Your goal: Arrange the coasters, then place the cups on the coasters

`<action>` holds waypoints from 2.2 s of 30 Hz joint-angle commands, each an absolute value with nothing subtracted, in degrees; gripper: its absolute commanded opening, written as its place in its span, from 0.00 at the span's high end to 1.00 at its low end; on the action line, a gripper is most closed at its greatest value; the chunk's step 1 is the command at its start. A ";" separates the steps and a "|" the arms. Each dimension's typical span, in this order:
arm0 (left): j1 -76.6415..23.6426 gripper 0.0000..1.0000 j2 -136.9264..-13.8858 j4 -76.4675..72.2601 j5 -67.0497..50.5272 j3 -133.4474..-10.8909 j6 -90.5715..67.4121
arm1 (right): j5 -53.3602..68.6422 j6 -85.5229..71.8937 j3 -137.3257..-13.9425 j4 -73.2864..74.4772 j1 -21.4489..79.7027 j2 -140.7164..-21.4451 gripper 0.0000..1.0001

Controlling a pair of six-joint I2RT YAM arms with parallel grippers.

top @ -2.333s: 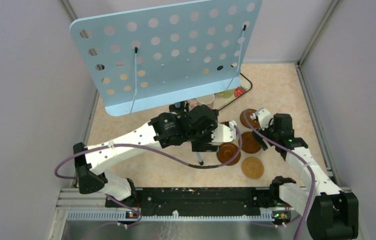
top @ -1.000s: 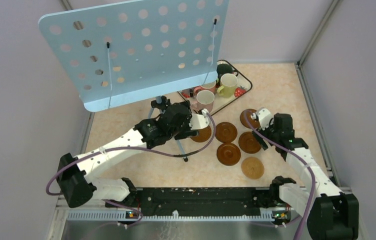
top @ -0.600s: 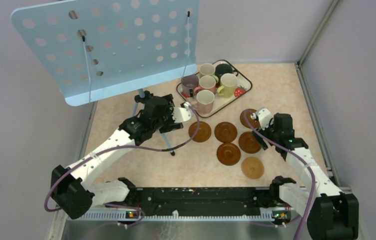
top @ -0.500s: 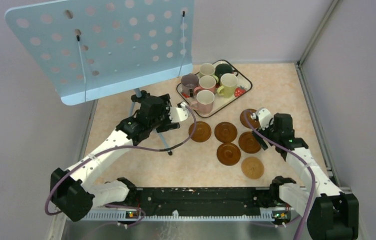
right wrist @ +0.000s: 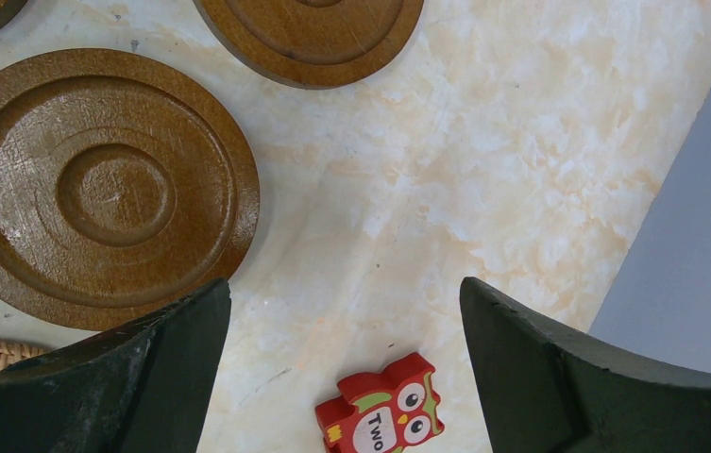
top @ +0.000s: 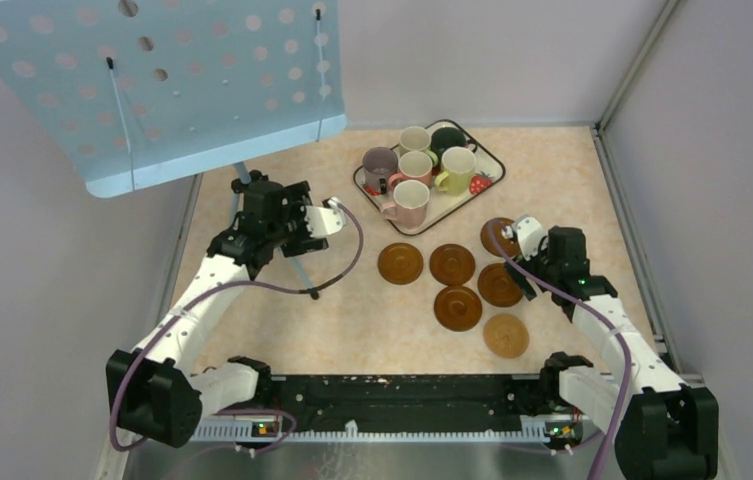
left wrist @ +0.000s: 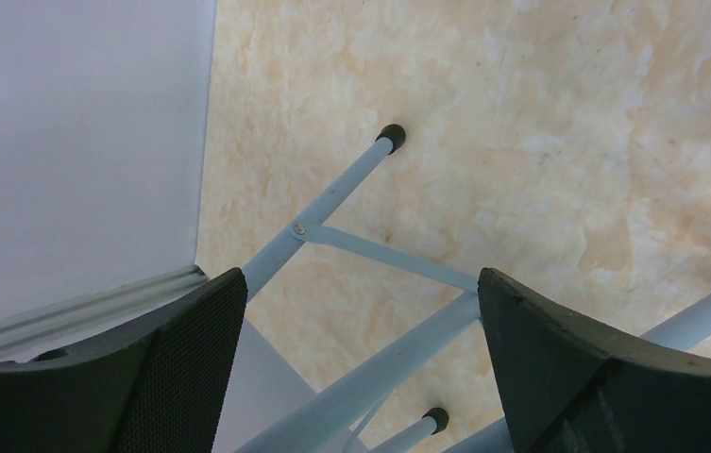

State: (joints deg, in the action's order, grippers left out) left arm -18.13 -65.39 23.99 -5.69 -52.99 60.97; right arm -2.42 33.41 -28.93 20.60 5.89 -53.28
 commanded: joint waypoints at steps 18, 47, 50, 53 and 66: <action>4.89 0.03 -72.63 24.45 -19.00 -53.88 75.05 | -1.45 33.61 -30.25 19.67 6.28 -54.02 0.10; -27.12 0.01 -80.73 33.29 -18.13 -67.03 37.72 | 16.23 26.36 -44.10 26.93 6.28 -58.42 0.09; -30.37 0.01 -84.74 31.63 -18.97 -68.32 30.49 | 18.95 25.83 -45.73 26.77 6.32 -58.62 0.06; -31.79 0.01 -87.71 28.72 -19.24 -68.66 26.38 | 20.22 25.63 -48.09 26.24 6.32 -60.27 0.07; -32.54 0.01 -93.10 20.51 -21.31 -68.59 24.96 | 24.47 36.16 -62.63 35.95 6.71 -72.68 0.01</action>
